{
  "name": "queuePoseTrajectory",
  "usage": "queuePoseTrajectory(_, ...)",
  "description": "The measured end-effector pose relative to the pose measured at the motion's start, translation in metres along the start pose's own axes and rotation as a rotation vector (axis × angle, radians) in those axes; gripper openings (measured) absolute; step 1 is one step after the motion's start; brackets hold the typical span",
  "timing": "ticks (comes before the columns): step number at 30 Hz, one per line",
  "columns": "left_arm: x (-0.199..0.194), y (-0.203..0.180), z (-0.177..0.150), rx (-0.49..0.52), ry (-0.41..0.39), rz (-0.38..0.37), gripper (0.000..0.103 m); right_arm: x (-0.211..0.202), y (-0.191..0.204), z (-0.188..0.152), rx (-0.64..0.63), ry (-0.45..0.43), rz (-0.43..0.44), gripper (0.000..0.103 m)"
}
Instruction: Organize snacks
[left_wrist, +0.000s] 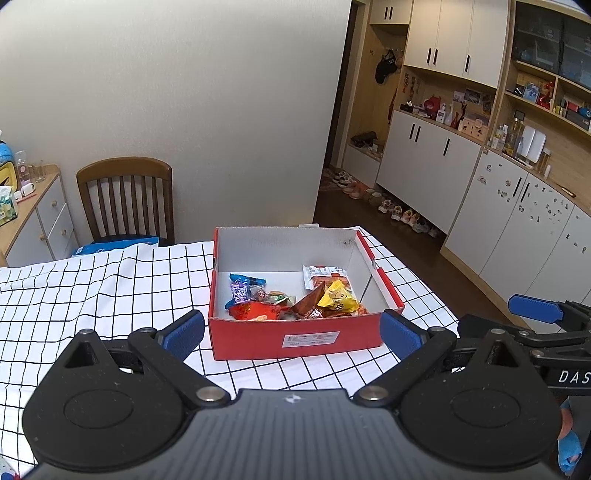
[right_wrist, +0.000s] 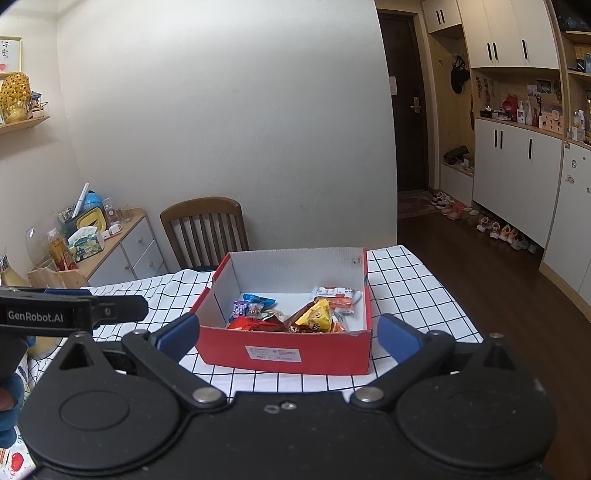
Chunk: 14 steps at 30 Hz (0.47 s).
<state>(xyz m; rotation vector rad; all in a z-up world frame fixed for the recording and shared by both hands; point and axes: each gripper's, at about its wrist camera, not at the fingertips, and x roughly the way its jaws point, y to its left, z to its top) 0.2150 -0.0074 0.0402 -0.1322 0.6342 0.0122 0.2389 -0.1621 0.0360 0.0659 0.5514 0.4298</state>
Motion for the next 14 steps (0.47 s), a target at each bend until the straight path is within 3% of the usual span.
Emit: queuePoseTrajectory(14, -0.001, 0.0061, -0.0029, -0.015, -0.001, 0.0, 0.102, 0.0013, 0.0043, -0.0039, -0.003, 0.017, -0.004, 0.103)
